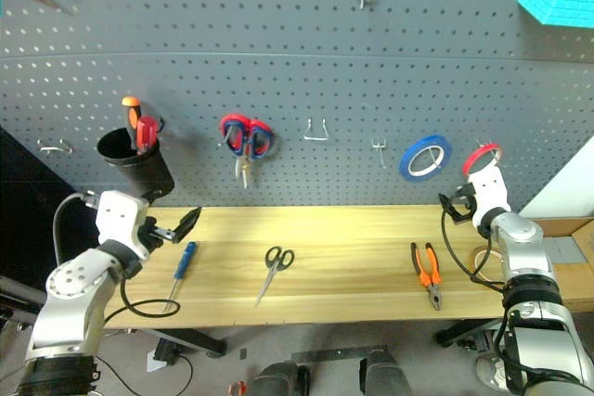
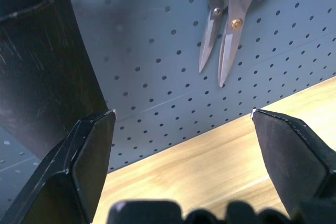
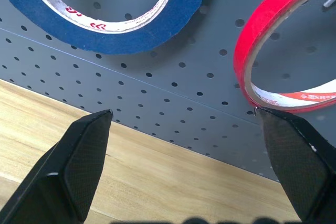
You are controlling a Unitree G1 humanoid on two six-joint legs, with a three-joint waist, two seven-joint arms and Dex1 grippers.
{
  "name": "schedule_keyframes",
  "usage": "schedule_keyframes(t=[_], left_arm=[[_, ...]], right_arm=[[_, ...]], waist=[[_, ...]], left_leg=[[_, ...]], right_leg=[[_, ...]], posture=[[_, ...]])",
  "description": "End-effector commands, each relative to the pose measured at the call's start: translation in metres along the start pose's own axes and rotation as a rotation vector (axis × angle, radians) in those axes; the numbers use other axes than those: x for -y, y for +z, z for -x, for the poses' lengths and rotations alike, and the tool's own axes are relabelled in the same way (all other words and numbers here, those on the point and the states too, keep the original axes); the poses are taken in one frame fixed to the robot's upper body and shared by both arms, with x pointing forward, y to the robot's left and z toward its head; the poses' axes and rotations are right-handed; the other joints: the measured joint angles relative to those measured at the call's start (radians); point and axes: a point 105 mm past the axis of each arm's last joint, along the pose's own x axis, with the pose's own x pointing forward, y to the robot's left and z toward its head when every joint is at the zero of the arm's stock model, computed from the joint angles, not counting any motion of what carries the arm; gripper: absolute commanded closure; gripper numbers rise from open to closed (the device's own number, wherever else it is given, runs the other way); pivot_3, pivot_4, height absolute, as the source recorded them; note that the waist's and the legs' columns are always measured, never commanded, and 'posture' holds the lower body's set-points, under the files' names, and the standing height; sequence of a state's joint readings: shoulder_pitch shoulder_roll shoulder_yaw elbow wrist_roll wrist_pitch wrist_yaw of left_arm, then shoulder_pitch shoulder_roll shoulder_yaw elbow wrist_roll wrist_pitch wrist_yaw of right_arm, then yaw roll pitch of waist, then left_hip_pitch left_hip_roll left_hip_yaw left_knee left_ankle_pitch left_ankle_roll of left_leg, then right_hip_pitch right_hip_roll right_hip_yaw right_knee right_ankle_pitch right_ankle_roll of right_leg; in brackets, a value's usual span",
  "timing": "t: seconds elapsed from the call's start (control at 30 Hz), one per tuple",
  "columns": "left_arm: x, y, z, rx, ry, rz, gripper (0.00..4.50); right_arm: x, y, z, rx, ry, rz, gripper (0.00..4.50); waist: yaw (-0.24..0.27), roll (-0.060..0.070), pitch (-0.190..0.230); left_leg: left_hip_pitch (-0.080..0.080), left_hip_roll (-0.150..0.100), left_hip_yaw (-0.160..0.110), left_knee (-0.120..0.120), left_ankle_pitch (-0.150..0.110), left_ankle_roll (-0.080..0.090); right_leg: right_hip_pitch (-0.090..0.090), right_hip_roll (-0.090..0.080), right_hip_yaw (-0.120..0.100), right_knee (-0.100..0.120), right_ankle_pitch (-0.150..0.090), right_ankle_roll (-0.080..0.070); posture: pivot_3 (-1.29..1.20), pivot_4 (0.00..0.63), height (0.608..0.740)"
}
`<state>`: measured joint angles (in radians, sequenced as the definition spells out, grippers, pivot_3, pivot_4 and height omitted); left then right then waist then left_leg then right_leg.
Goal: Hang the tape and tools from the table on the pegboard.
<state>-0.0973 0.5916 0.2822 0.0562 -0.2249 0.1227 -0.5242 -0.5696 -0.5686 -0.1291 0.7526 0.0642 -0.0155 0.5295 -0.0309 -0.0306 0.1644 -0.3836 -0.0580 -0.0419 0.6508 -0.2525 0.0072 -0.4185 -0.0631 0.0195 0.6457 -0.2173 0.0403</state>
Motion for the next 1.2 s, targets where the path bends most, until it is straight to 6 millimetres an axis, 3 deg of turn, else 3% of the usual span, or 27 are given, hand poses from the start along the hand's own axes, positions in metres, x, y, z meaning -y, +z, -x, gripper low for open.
schedule_keyframes(t=[0.03, 0.17, 0.3, 0.4, 0.5, 0.63, 0.8, 0.9, 1.2], left_arm=[[-0.002, 0.014, 0.001, 0.039, -0.023, -0.015, 0.07], [0.005, 0.013, 0.002, 0.023, -0.078, -0.027, 0.07], [0.029, 0.011, 0.002, -0.027, -0.256, -0.053, 0.07], [0.063, 0.011, 0.003, -0.054, -0.448, -0.020, 0.07], [0.084, 0.014, 0.000, -0.063, -0.558, -0.007, 0.07], [0.124, 0.020, -0.014, -0.041, -0.702, 0.015, 0.07], [0.174, 0.018, -0.020, -0.039, -0.875, -0.005, 0.07], [0.186, 0.020, -0.028, -0.023, -0.875, -0.028, 0.07], [0.195, 0.023, -0.014, -0.030, -0.922, -0.023, 0.07]], right_arm=[[0.008, 0.017, 0.003, 0.057, -0.010, 0.027, 0.00], [0.012, 0.010, 0.010, 0.030, 0.001, 0.018, 0.00], [0.007, -0.009, 0.021, -0.107, 0.103, 0.035, 0.00], [0.006, -0.020, 0.033, -0.190, 0.137, 0.037, 0.00], [0.012, -0.029, 0.040, -0.259, 0.100, 0.012, 0.00], [0.020, -0.050, 0.049, -0.392, 0.028, -0.083, 0.00], [0.002, -0.064, 0.052, -0.463, 0.082, -0.219, 0.00], [-0.007, -0.064, 0.050, -0.428, 0.112, -0.320, 0.00], [-0.009, -0.083, 0.049, -0.470, 0.000, -0.297, 0.00]], waist=[[0.000, 0.000, 0.000], [0.000, 0.000, 0.000], [-0.001, 0.001, 0.003], [-0.001, 0.001, 0.007], [-0.001, 0.002, 0.008], [-0.002, 0.006, 0.013], [-0.008, 0.007, 0.019], [-0.017, 0.007, 0.028], [-0.029, 0.010, 0.060]], left_leg=[[0.000, 0.000, 0.000, 0.000, 0.000, 0.000], [0.000, 0.000, 0.000, 0.000, 0.000, 0.000], [0.000, 0.000, 0.000, 0.000, 0.000, 0.000], [0.002, 0.000, -0.001, 0.000, -0.001, 0.001], [0.003, 0.000, -0.002, 0.001, -0.001, 0.002], [0.003, 0.000, -0.004, 0.006, -0.002, 0.003], [0.003, 0.000, -0.004, 0.011, -0.003, 0.006], [0.003, 0.000, -0.004, 0.011, -0.003, 0.006], [0.001, 0.000, -0.005, 0.011, -0.004, 0.007]], right_leg=[[0.000, 0.000, 0.000, 0.000, 0.000, 0.000], [0.000, 0.000, 0.000, 0.000, 0.000, 0.000], [0.000, 0.000, 0.000, 0.000, 0.000, 0.000], [0.004, -0.001, -0.001, -0.002, 0.000, 0.000], [0.005, -0.001, -0.001, -0.002, -0.001, 0.000], [0.008, -0.001, -0.003, -0.002, -0.001, 0.000], [0.011, -0.001, -0.003, -0.003, -0.001, 0.000], [0.011, -0.001, -0.003, -0.002, -0.001, 0.000], [0.010, -0.002, -0.003, -0.002, -0.002, 0.001]], posture=[[-0.02, 0.126, 0.740], [-0.02, 0.133, 0.740], [-0.04, 0.164, 0.740], [-0.06, 0.180, 0.740], [-0.08, 0.192, 0.740], [-0.10, 0.198, 0.740], [-0.12, 0.220, 0.740], [-0.13, 0.237, 0.740], [-0.11, 0.268, 0.740]])
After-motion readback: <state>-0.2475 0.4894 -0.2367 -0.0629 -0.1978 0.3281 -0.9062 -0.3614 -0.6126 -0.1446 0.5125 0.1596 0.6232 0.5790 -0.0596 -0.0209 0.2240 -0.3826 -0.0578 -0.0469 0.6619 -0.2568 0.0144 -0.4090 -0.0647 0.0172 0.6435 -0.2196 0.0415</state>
